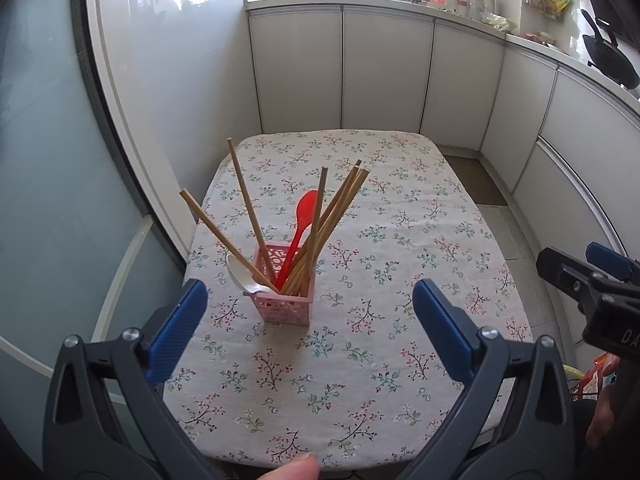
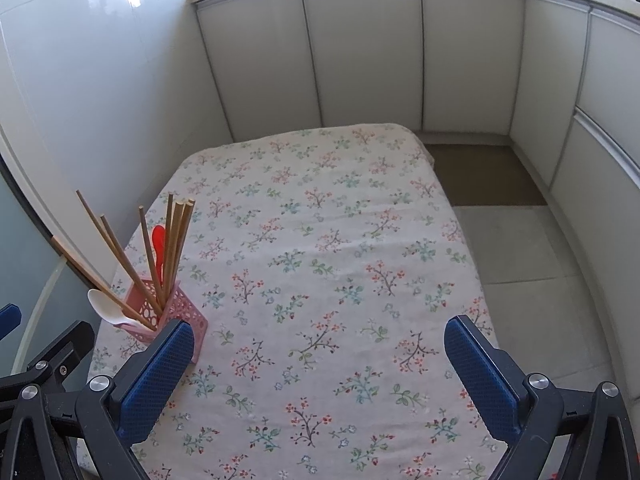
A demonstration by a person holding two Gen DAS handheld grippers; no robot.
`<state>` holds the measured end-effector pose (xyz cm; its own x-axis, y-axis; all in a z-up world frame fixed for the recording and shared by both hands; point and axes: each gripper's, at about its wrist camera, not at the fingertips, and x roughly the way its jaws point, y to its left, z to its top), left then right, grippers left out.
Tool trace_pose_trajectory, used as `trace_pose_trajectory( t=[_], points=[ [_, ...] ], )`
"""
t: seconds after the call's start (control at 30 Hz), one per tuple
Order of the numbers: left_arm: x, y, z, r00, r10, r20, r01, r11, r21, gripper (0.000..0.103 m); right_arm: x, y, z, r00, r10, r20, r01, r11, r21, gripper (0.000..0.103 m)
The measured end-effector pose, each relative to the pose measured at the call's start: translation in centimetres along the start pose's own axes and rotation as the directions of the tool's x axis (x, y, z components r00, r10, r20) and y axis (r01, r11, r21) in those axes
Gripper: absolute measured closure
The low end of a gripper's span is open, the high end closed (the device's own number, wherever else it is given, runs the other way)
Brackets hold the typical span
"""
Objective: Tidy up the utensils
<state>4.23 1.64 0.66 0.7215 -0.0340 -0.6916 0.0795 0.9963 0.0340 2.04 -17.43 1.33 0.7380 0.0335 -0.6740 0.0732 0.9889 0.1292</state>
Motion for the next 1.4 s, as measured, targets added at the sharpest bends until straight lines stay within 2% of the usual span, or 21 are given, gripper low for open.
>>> trace_pose_trajectory(
  t=[1.4],
  points=[
    [0.13,0.13,0.06,1.0,0.01,-0.013,-0.01,1.0,-0.01,0.001,0.15,-0.12,-0.06,1.0,0.004,-0.014,-0.004,1.0,-0.001,0.0]
  ],
)
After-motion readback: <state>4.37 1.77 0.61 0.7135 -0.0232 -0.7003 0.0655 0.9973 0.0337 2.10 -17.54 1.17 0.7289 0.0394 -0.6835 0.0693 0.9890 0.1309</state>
